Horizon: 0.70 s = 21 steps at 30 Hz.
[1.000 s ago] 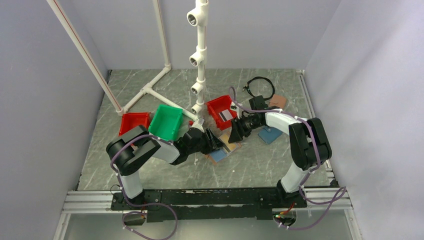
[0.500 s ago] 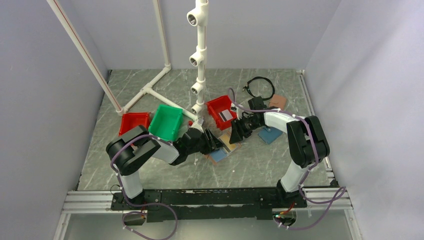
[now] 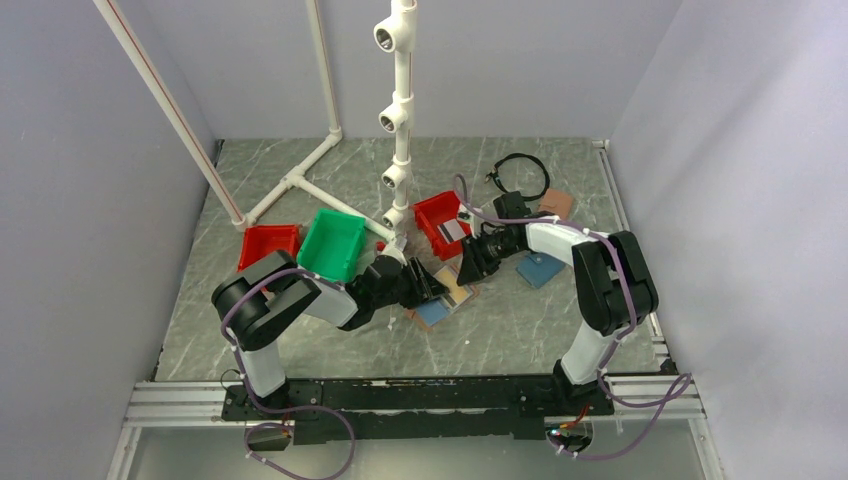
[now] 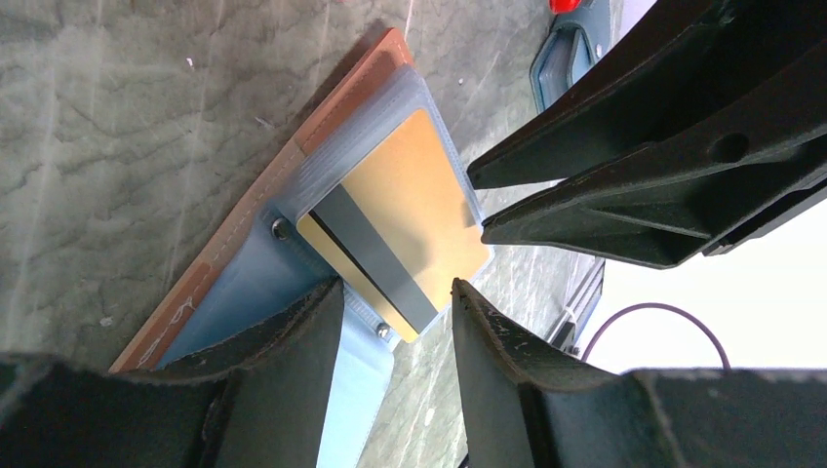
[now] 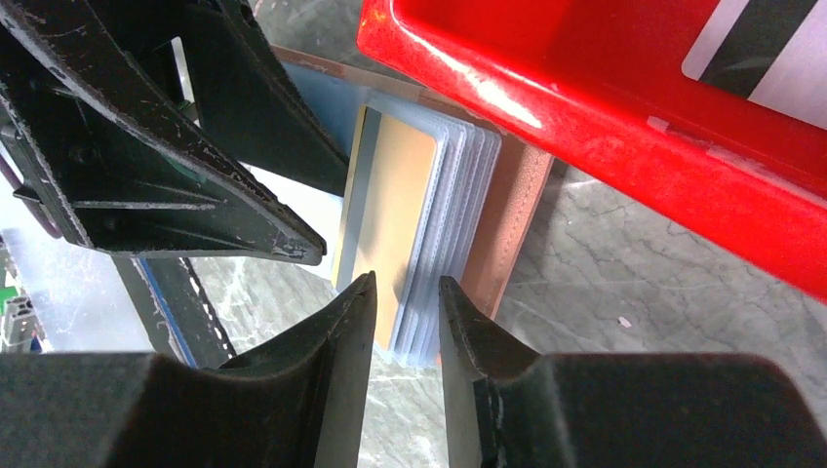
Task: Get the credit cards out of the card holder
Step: Remove the credit card from the card holder.
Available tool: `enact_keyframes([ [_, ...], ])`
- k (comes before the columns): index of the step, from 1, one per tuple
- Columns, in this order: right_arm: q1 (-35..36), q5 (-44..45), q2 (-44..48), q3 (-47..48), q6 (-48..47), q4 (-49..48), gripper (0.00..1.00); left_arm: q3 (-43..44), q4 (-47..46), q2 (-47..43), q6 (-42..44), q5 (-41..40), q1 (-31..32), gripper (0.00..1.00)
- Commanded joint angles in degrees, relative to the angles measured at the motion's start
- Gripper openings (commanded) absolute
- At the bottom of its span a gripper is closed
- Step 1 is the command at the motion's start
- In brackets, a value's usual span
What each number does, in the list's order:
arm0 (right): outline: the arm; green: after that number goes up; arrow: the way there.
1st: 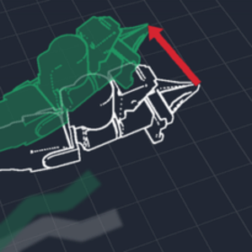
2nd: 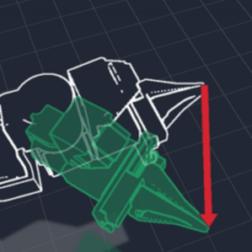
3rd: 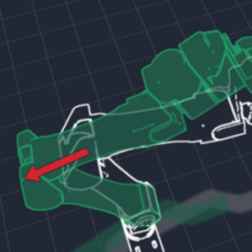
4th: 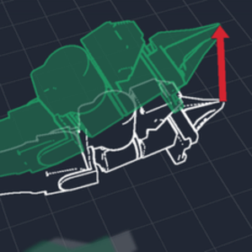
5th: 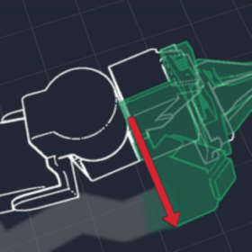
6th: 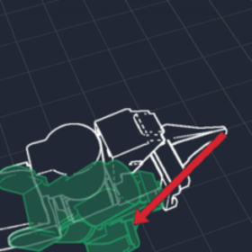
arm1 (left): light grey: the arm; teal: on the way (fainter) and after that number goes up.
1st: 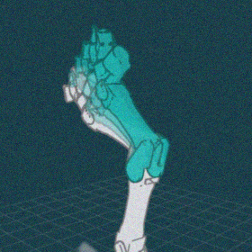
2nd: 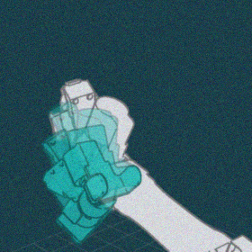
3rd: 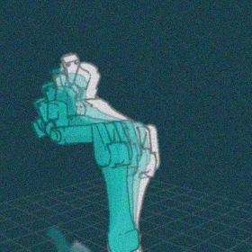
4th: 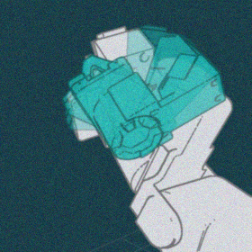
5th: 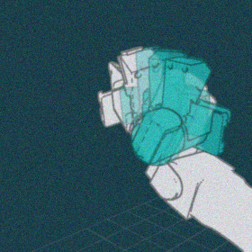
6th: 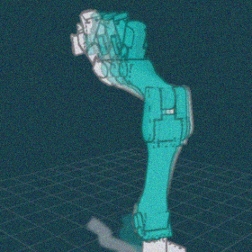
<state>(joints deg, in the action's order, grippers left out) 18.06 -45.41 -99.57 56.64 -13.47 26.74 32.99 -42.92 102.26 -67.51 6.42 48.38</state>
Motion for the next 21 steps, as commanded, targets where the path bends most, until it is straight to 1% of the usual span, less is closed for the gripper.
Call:
enact_keyframes([
  [1,1.2,-3.6,-1.3,2.0,0.4,1.0,0.32,-1.6,0.0,0.8,1.9,0.4,-0.3,0.51],
  [8,2.6,-4.9,-2.7,2.2,1.3,1.0,0.36,-2.2,-2.4,1.3,1.3,1.1,-0.8,0.51],
  [12,2.9,-5.7,-2.7,2.2,1.6,1.0,0.34,-3.1,-4.6,2.0,0.5,1.5,-1.1,0.51],
  [14,2.9,-6.0,-2.6,2.3,1.9,1.0,0.28,-3.4,-5.1,2.1,0.3,1.6,-1.2,0.51],
  [15,2.9,-6.2,-2.7,2.3,2.0,1.0,0.23,-3.6,-5.5,2.0,0.3,1.6,-1.3,0.51],
  [18,2.6,-7.8,-3.0,2.6,2.5,1.3,0.0,-4.8,-8.2,1.6,-0.1,1.4,-1.4,0.52],
  [21,1.9,-10.5,-3.1,2.6,3.2,1.5,0.0,-7.0,-12.3,0.8,-0.9,1.4,-1.9,0.55],
])
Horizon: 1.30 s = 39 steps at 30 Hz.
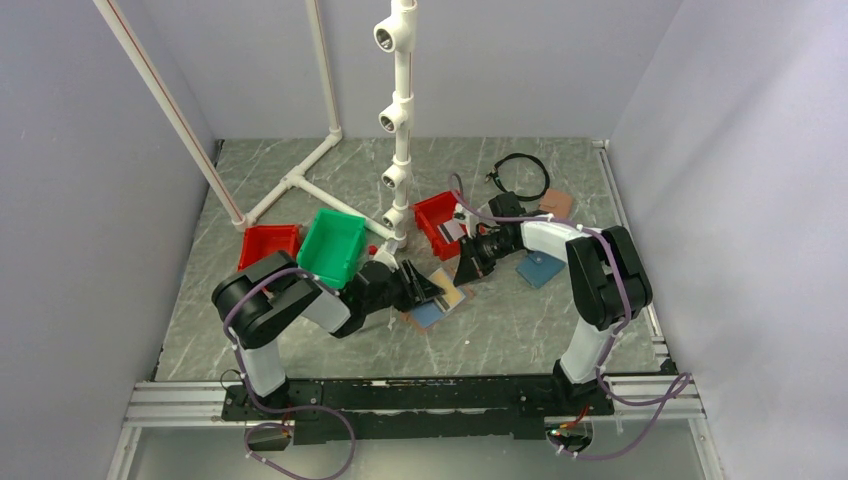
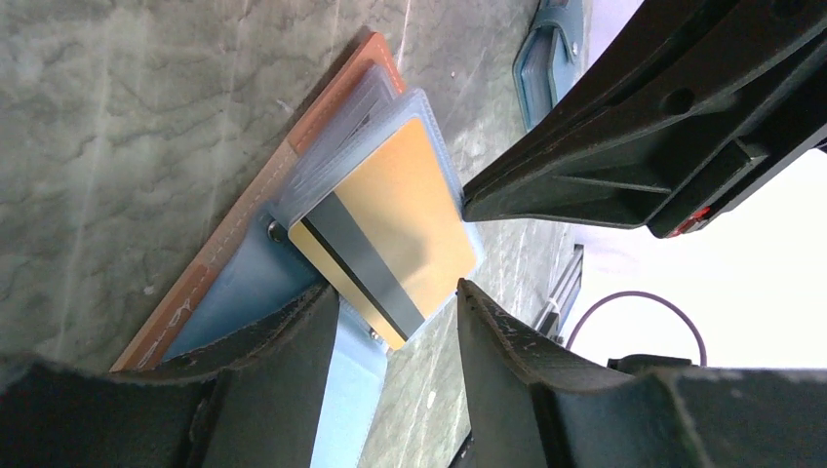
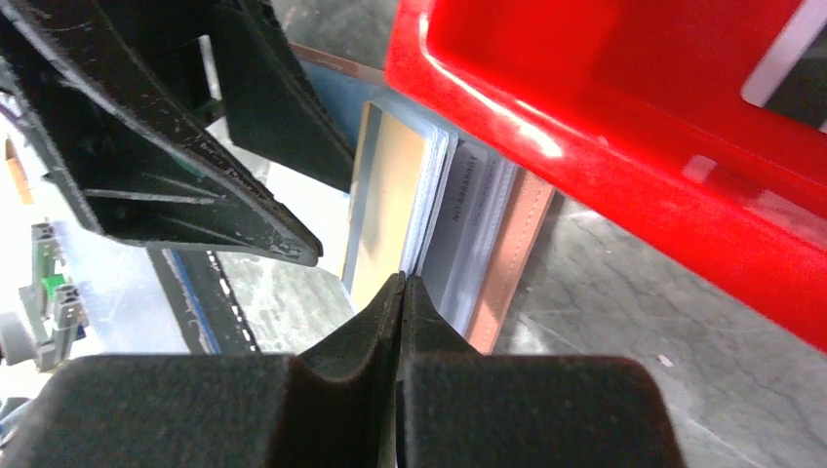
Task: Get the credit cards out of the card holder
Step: Remove the credit card from the card holder.
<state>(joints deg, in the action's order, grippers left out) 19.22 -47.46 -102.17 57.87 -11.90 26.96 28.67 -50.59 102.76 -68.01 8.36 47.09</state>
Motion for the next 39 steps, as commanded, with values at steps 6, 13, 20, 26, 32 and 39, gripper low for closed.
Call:
enact_keyframes([
  [6,-0.1,-13.1,0.5,0.5,3.2,0.2,0.0,-4.3,-8.4,0.3,-2.4,0.4,-1.0,0.58],
  [13,-0.4,-13.0,0.9,0.0,3.7,-0.2,0.0,-6.8,-14.6,3.0,-6.9,-0.1,-1.5,0.63],
  [20,-0.1,-11.4,-1.0,0.5,2.8,1.0,0.0,-6.0,-11.6,3.7,-6.7,0.2,-2.0,0.5],
  [26,1.0,-10.8,-2.3,1.0,2.3,2.0,0.12,-5.0,-8.3,3.6,-5.8,0.4,-2.0,0.45],
  [32,1.4,-8.9,-2.6,1.6,1.7,2.7,0.22,-4.5,-6.6,2.9,-4.5,0.6,-2.0,0.45],
  [39,2.2,-1.7,-1.3,1.7,0.3,2.7,0.26,-3.7,-7.7,4.3,-4.2,2.1,-2.1,0.46],
])
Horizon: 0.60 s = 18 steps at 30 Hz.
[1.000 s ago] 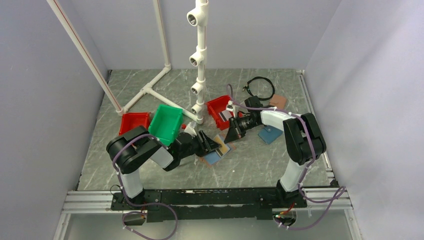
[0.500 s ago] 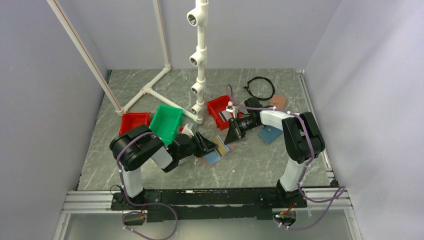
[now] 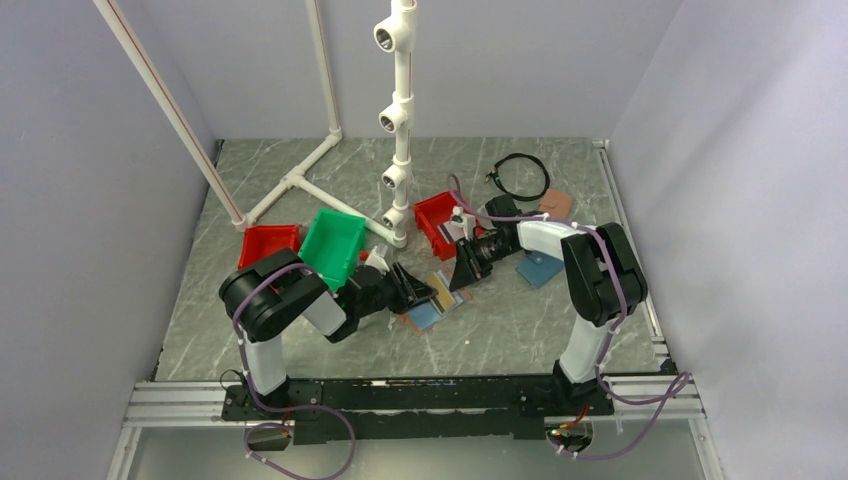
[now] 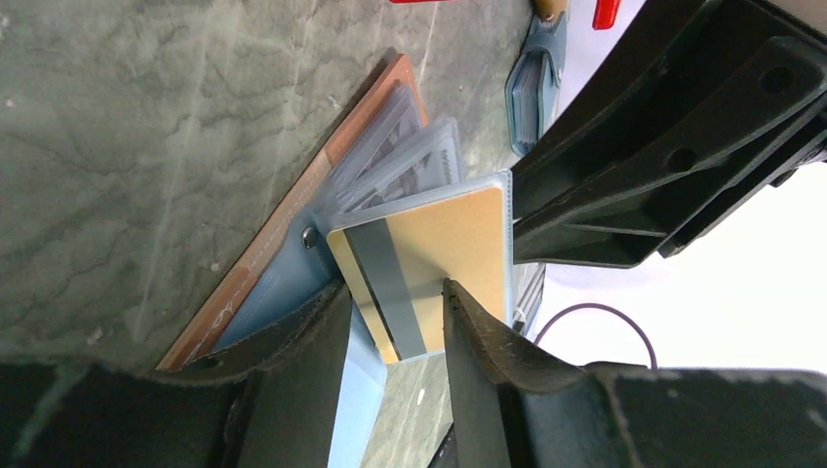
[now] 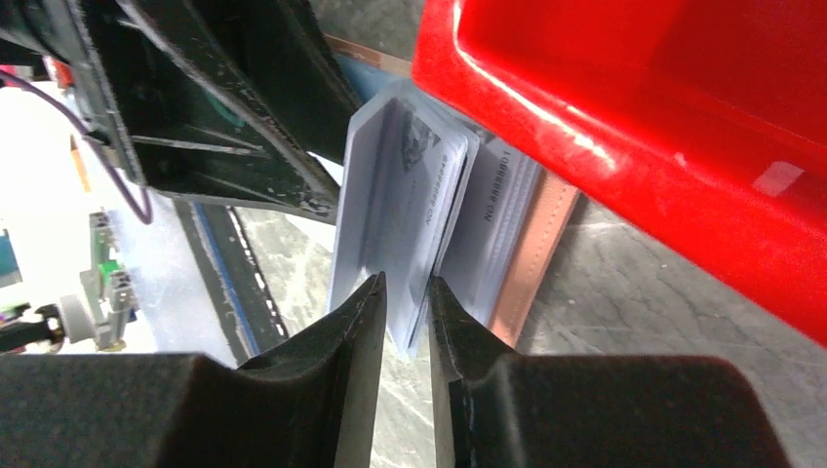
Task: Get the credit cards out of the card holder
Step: Remove the credit card from the card holder.
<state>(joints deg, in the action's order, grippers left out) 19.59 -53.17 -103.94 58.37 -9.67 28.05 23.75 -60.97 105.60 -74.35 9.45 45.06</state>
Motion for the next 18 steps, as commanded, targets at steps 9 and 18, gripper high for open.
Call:
enact_keyframes([
  [9,4.8,14.3,5.1,1.8,-5.3,1.7,0.47,1.5,4.7,0.5,2.7,0.9,-0.1,0.47],
  [18,7.5,20.4,9.4,1.5,-8.0,1.4,0.49,1.8,8.1,-1.1,3.9,0.5,-0.1,0.47],
])
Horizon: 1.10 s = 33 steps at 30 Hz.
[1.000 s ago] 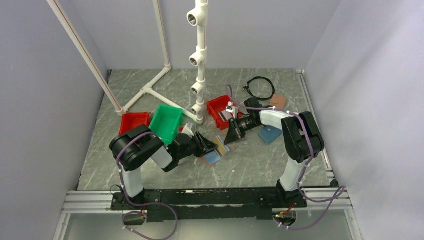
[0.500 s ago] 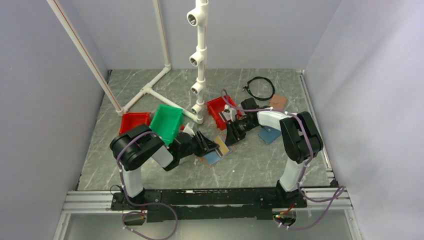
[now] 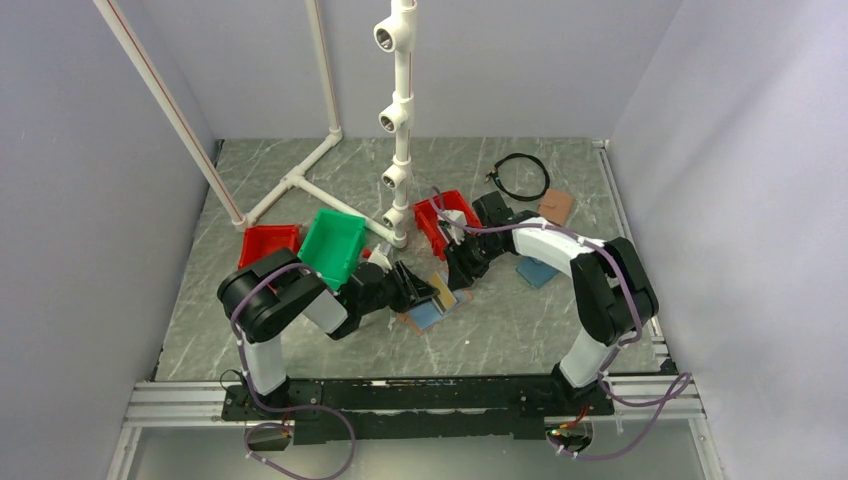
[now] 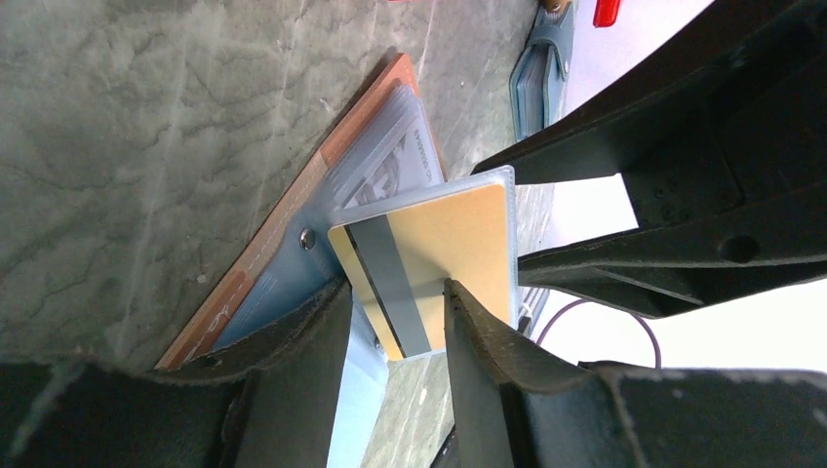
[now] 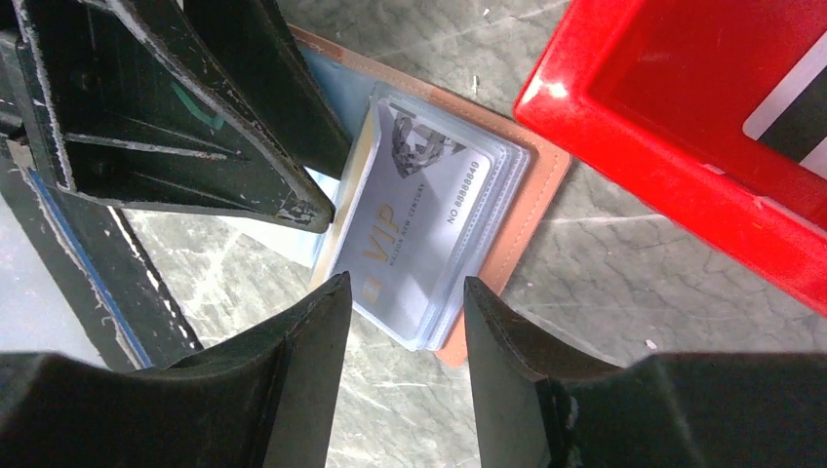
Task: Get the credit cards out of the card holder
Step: Remove the credit card from the card holder.
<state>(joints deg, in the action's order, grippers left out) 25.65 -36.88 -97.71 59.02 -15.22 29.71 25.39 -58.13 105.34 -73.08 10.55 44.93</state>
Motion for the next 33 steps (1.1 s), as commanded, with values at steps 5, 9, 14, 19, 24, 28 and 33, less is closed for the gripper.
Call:
enact_keyframes([
  [5,3.5,4.5,4.4,0.7,-3.4,-0.1,0.5,0.5,6.6,-1.6,3.1,-0.8,0.1,0.47],
  [9,3.9,1.0,4.2,1.1,-3.4,0.7,0.5,0.7,7.2,-2.0,3.2,-0.9,0.1,0.47],
  [14,2.6,-11.2,3.8,1.7,-2.6,2.5,0.49,0.3,6.9,-2.4,3.1,-1.0,-0.1,0.47],
  [19,1.3,-19.4,2.1,1.7,-1.2,2.9,0.53,-0.5,5.7,-2.6,2.9,-1.1,0.0,0.47],
  [24,1.2,-19.6,-0.6,1.4,0.4,2.3,0.56,-0.8,5.3,-2.7,2.9,-1.1,-0.1,0.47],
  [28,1.1,-16.2,-1.9,1.1,2.3,0.9,0.55,-1.3,4.8,-3.0,2.8,-1.2,-0.2,0.47],
  [33,0.9,-11.2,-3.5,0.9,4.8,-0.4,0.42,-2.5,1.6,-3.0,2.5,-1.0,-0.3,0.47],
])
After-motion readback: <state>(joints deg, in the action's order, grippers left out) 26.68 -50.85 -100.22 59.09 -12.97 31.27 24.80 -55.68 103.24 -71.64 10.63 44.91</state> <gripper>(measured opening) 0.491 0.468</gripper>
